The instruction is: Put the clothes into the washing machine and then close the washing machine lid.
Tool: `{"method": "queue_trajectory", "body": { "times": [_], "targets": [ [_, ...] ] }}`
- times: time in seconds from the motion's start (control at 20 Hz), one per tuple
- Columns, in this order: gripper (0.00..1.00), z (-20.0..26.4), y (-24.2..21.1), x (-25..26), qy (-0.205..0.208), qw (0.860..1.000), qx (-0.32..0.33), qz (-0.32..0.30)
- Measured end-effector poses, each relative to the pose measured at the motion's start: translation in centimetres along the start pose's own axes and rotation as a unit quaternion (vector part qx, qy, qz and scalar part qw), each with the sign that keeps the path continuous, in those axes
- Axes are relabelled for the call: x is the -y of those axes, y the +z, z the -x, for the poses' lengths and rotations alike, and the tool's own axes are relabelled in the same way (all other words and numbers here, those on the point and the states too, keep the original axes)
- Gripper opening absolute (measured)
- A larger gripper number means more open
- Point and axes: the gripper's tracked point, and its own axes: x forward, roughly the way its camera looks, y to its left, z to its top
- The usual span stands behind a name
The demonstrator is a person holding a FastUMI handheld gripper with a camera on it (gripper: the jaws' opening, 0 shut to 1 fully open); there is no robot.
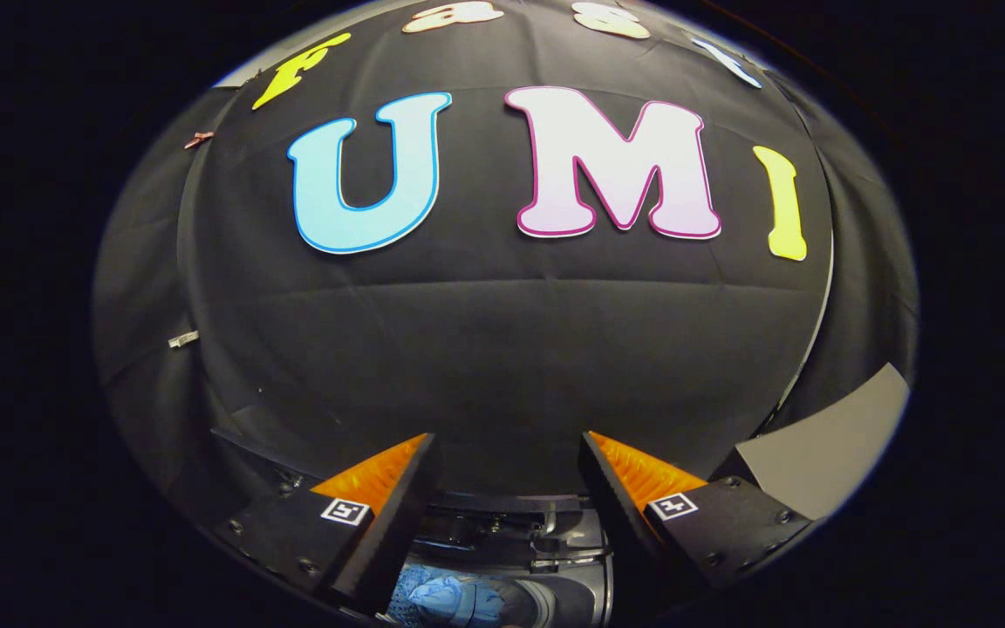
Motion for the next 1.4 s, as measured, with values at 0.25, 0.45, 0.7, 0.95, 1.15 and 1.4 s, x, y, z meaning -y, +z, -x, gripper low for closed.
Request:
{"method": "queue_trajectory", "body": {
  "times": [0.25, 0.45, 0.7, 0.95, 1.15, 1.4],
  "targets": [
    [1.0, 3.7, -1.8, -0.1, -0.002, 1.0, -0.016, 0.0],
    [0.99, 6.5, -3.7, -0.2, -0.003, 1.0, -0.024, -0.004],
    [0.99, 8.5, -8.4, -2.0, 0.034, 0.996, -0.074, -0.027],
    [0.99, 9.8, -10.0, -3.4, 0.042, 0.996, -0.078, -0.01],
    [0.99, 11.7, -8.9, -4.0, 0.052, 0.997, -0.055, 0.013],
    [0.99, 15.2, -5.8, -4.0, 0.076, 0.997, -0.005, 0.019]
  ]
}}
